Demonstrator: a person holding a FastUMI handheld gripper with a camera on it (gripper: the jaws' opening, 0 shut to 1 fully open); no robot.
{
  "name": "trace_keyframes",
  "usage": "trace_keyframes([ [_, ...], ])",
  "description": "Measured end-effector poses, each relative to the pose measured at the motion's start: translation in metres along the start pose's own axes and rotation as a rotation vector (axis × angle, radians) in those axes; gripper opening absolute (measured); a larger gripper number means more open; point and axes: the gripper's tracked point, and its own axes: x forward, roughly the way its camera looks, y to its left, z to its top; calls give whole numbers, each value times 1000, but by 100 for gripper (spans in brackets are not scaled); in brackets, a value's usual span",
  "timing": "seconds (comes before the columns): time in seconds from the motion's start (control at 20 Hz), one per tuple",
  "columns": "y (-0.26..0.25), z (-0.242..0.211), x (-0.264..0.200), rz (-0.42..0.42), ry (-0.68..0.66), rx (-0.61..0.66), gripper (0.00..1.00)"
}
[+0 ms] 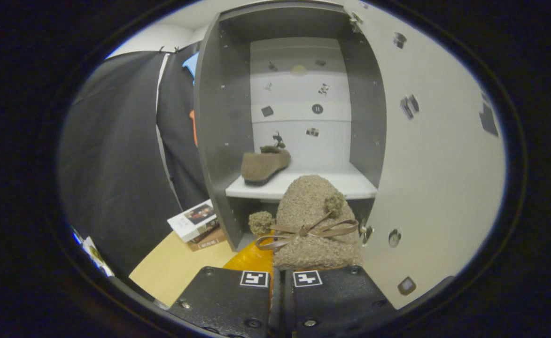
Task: Open the shoe cabinet door, grab the shoes and put them into the shoe cabinet, then close the shoe cabinet door.
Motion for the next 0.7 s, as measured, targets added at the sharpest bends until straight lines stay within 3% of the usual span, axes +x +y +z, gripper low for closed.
trace_keyframes([
  [0.35, -2, 104, 83, -14, -106, -17, 7],
  [0.7, -39, 125, 199, -68, -54, 31, 6],
])
